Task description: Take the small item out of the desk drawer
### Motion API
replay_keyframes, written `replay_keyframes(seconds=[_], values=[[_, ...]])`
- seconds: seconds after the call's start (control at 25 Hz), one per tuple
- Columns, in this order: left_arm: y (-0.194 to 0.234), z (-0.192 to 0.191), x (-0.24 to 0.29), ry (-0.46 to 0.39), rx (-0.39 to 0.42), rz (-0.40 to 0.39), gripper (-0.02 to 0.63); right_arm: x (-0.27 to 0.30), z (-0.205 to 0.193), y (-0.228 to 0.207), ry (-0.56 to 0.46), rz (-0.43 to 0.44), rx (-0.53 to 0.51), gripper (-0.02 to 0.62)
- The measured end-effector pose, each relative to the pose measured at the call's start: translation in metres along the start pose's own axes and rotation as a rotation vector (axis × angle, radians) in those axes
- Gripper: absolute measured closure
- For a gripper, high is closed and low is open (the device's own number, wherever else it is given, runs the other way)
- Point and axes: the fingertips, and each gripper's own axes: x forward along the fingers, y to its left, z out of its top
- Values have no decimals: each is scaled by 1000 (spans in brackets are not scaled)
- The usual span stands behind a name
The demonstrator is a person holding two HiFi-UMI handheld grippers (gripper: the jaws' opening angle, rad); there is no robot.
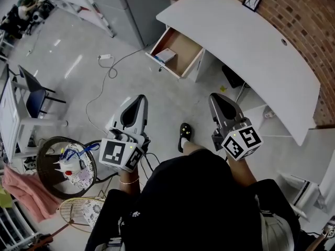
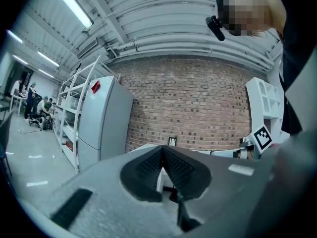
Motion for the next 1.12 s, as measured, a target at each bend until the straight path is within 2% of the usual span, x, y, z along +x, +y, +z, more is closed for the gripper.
replay_keyframes(seconds=[0.64, 0.92, 1.12], values=[[44, 13, 93, 9, -13, 58, 609, 78, 26, -68, 16, 49, 14, 580], [48, 7, 121, 36, 8, 62, 609, 91, 22, -97, 8, 48, 38, 580], [50, 6, 134, 44, -9, 51, 609, 81, 21, -107, -7, 18, 66, 580]])
